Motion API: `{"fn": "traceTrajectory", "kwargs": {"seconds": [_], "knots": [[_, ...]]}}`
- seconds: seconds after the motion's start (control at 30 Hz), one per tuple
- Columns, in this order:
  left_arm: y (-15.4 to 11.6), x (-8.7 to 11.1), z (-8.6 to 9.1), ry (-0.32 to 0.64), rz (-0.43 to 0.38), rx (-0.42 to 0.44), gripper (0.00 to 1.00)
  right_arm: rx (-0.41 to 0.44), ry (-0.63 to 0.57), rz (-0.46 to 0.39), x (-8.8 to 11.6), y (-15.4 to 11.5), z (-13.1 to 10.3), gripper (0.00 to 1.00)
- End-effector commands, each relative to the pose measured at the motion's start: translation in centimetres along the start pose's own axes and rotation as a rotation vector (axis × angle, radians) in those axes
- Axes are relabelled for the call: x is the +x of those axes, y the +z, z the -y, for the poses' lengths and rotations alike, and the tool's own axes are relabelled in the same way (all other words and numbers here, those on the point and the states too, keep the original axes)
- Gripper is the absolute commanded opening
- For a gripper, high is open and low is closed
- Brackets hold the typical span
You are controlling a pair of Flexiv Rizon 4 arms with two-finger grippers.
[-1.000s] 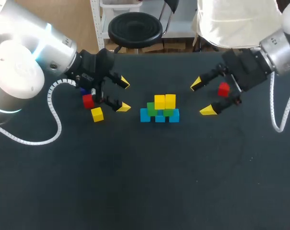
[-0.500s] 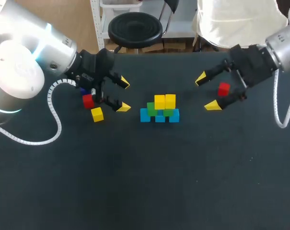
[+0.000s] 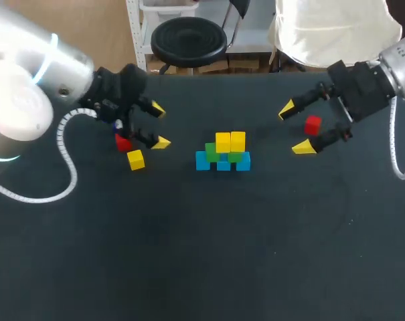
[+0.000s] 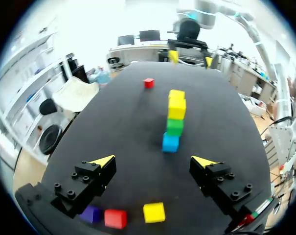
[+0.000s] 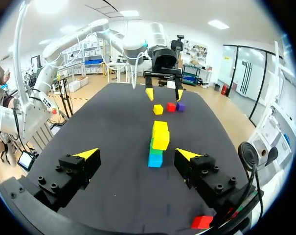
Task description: Place the blue cubes, place green cubes on the blue cubes, place the yellow cubes on the green cubes, then place the red cubes on the yellow cubes, and place purple cube on the red cubes.
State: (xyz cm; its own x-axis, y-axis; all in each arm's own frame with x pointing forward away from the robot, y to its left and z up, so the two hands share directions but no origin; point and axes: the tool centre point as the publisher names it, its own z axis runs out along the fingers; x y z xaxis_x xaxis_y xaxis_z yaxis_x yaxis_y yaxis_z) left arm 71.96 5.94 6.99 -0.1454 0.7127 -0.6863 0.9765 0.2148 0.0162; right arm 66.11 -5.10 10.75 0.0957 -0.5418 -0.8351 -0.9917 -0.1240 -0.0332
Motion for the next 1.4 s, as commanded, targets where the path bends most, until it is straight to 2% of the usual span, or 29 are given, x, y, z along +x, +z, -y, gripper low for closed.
{"fn": "traceTrajectory", "kwargs": {"seconds": [0.03, 0.27, 0.47, 0.6, 0.97, 1.13, 1.4], "knots": [[-2.9, 2.6, 2.9, -0.023, 0.015, -0.084, 1.00, 0.002, -0.001, 0.001, 0.0, 0.0, -0.1, 1.00], [-3.6, 4.7, 4.5, -0.103, -0.026, -0.118, 1.00, 0.002, -0.001, 0.001, 0.0, 0.0, -0.1, 1.00], [-2.4, 5.7, 5.7, -0.147, -0.045, -0.063, 1.00, 0.002, -0.001, 0.001, 0.0, 0.0, -0.1, 1.00], [-1.6, 7.1, 4.9, -0.185, -0.037, -0.029, 1.00, 0.002, -0.001, 0.001, 0.0, 0.0, -0.1, 1.00], [-0.1, 7.4, 3.1, -0.170, 0.007, 0.045, 1.00, 0.002, -0.001, 0.001, 0.0, 0.0, -0.1, 1.00], [0.3, 7.6, 2.4, -0.161, 0.001, 0.044, 1.00, 0.002, -0.001, 0.001, 0.0, 0.0, -0.1, 1.00], [0.5, 8.4, 2.7, -0.169, -0.012, 0.020, 1.00, 0.002, -0.001, 0.001, 0.0, 0.0, -0.1, 1.00]]}}
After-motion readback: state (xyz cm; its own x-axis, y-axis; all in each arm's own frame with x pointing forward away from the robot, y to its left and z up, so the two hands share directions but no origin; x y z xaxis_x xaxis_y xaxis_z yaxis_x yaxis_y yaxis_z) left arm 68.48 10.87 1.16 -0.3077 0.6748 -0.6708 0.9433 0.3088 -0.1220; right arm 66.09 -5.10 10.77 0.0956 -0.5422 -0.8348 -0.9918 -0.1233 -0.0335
